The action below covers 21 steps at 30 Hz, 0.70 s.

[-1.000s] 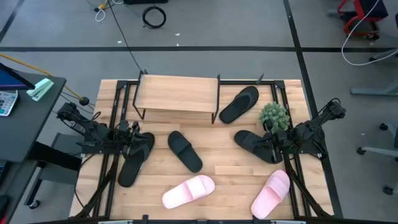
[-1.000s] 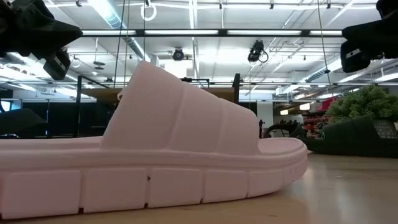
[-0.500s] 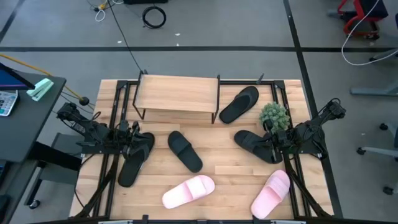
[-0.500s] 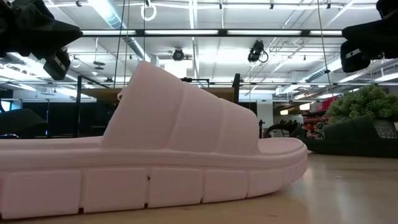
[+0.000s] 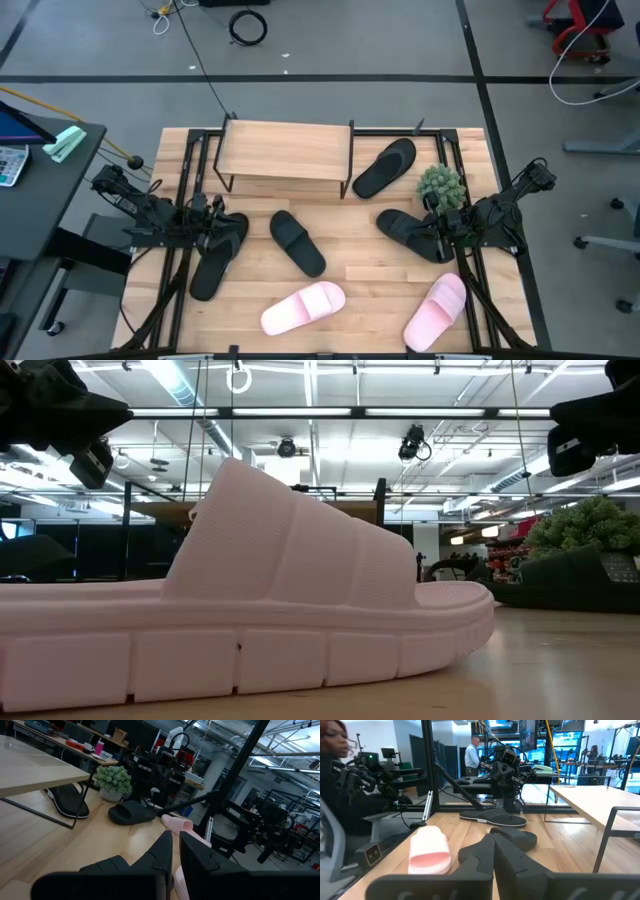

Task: Pick and place slides into the shelf

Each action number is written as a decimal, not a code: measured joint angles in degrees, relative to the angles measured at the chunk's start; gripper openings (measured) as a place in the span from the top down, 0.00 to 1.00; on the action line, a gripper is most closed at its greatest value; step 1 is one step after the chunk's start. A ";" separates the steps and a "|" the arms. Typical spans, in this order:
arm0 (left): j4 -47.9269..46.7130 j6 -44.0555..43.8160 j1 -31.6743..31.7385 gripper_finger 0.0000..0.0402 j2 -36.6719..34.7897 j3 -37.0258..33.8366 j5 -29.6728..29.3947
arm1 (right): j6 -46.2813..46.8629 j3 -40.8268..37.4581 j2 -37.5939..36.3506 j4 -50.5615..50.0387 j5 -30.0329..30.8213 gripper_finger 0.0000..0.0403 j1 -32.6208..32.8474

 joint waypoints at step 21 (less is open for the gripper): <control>0.00 0.01 -0.01 0.90 -0.02 0.00 0.01 | 0.00 0.02 0.00 0.00 0.00 0.98 0.00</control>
